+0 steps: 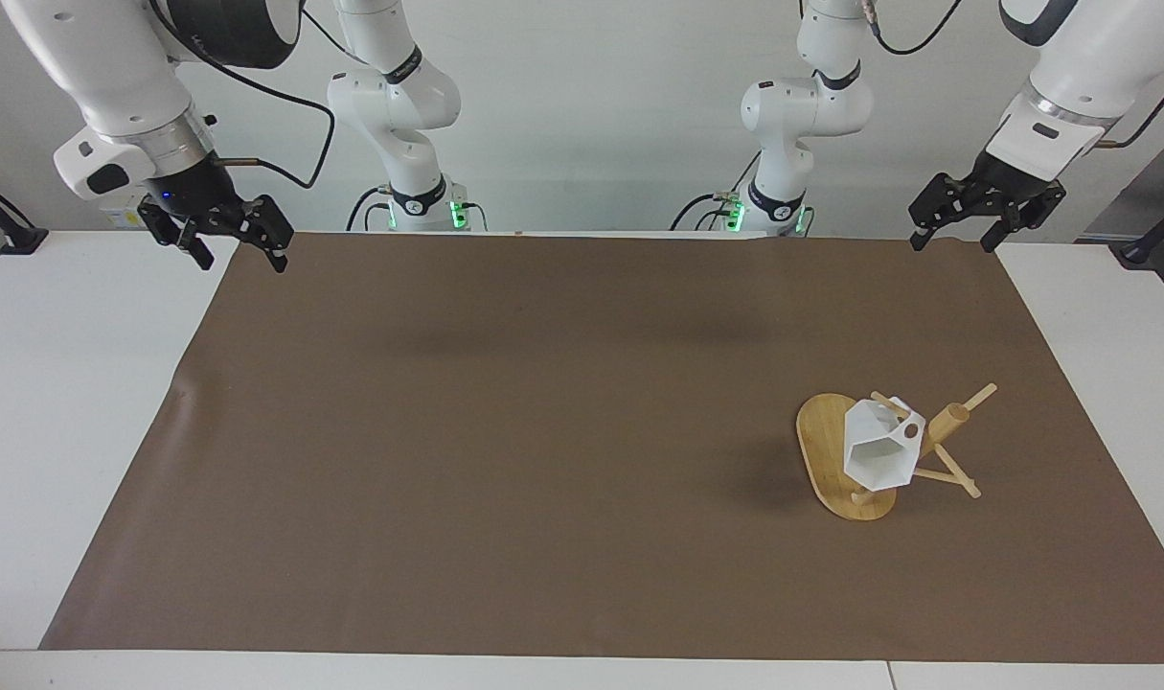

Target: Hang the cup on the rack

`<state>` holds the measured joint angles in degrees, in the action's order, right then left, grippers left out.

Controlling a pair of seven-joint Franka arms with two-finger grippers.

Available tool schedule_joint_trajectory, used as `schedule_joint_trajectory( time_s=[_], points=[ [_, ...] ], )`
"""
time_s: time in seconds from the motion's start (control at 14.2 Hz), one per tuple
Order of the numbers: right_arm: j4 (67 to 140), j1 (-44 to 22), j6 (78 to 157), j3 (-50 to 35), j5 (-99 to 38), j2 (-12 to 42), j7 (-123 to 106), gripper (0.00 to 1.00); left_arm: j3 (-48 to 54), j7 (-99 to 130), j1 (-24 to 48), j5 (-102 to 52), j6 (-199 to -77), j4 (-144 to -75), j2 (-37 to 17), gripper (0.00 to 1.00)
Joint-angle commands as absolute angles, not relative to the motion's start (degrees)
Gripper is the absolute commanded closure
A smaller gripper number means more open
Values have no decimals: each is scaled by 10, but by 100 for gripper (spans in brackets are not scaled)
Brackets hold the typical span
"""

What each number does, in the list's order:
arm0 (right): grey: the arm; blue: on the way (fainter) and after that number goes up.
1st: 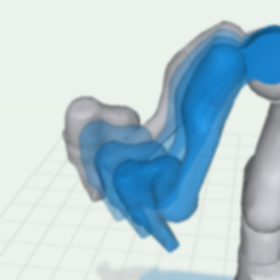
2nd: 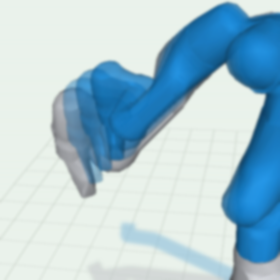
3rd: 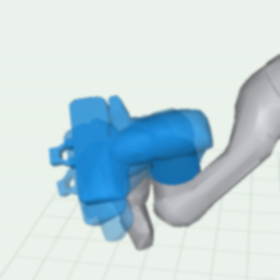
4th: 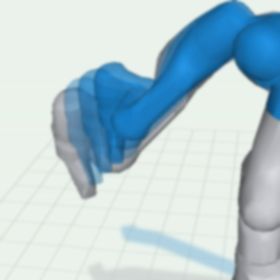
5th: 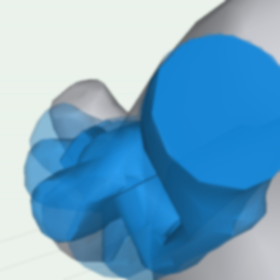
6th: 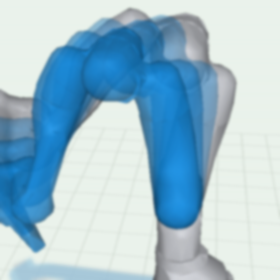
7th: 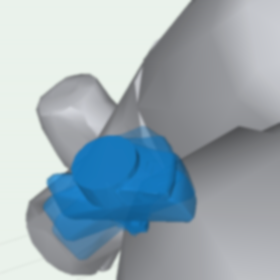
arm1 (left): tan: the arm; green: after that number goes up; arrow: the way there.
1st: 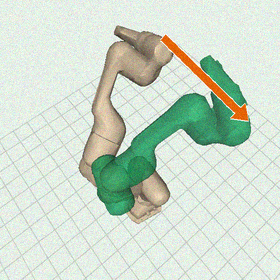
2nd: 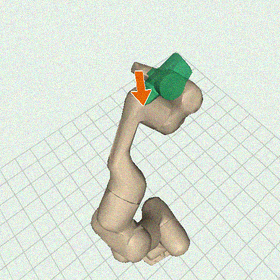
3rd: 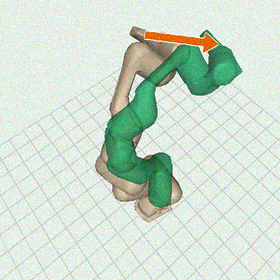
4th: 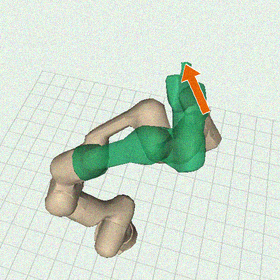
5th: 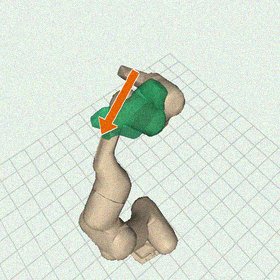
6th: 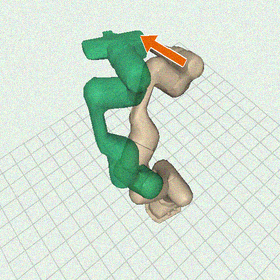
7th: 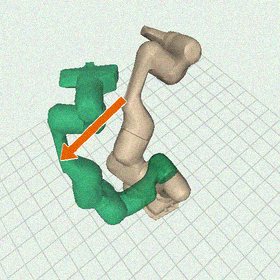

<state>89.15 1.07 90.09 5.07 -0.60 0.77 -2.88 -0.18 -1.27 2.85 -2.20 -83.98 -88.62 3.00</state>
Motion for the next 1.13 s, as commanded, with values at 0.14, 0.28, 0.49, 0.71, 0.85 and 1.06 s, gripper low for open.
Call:
schedule_joint_trajectory(
  time_s=[0.14, 0.28, 0.49, 0.71, 0.85, 1.06],
  points=[
    [901, 10, 895, 50, -4, -3, -22, 0, 7, -19, 38, -10, -805, -886, 54, 0],
    [901, 10, 895, 50, -4, -3, -22, 0, 8, -19, 38, -10, -804, -889, 57, 0],
    [901, 10, 895, 50, -4, -3, -22, 0, 7, -19, 37, -10, -795, -889, 57, 0],
    [901, 10, 895, 50, -4, -3, -22, 0, 8, -16, 38, -10, -790, -890, 60, 0],
    [901, 10, 895, 50, -4, -3, -22, 0, 7, -16, 37, -8, -795, -890, 60, 0],
    [901, 10, 895, 50, -4, -3, -22, 0, 7, -17, 36, -6, -797, -890, 60, 0]
  ],
)
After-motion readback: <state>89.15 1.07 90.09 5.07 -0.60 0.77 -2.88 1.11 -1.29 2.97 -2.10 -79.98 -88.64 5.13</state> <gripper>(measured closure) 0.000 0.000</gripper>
